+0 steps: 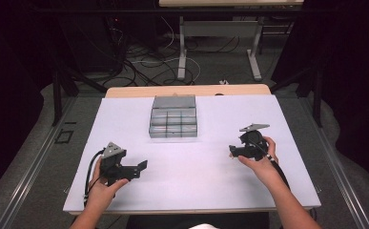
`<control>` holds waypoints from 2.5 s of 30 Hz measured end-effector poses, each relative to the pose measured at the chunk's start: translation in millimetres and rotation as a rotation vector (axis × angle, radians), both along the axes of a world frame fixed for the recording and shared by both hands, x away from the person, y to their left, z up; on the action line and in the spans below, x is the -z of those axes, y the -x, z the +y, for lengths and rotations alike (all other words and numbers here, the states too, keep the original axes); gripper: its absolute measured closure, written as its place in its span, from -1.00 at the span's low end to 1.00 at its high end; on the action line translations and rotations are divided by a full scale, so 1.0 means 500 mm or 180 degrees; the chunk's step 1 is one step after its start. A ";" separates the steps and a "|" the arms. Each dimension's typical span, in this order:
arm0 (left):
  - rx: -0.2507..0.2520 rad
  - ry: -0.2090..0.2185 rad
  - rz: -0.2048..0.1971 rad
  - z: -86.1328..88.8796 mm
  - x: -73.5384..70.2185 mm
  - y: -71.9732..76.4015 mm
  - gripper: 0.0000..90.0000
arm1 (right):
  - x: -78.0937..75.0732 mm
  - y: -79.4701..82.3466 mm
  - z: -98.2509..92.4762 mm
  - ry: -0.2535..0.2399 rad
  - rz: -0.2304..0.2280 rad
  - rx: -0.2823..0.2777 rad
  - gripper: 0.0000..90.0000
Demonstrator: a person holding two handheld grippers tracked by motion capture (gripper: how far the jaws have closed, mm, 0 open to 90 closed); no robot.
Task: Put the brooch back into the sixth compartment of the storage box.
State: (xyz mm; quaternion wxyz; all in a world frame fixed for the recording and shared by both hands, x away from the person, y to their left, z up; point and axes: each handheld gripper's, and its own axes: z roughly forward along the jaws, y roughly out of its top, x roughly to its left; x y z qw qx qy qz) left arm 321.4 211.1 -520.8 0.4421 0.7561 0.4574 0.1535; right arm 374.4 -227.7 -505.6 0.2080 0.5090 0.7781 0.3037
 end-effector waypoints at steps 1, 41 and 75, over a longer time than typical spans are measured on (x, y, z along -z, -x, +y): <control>0.0003 0.0000 0.0000 0.000 0.000 0.000 -0.95 | 0.002 -0.001 0.002 -0.0015 0.0020 0.0011 -0.25; 0.0033 -0.0018 0.0001 0.000 0.001 -0.002 -0.94 | 0.052 -0.041 0.016 -0.0235 0.0696 -0.0022 0.41; 0.0038 -0.0026 0.0055 0.000 0.001 -0.002 -0.93 | 0.069 -0.046 0.030 -0.0016 0.0716 -0.0074 0.67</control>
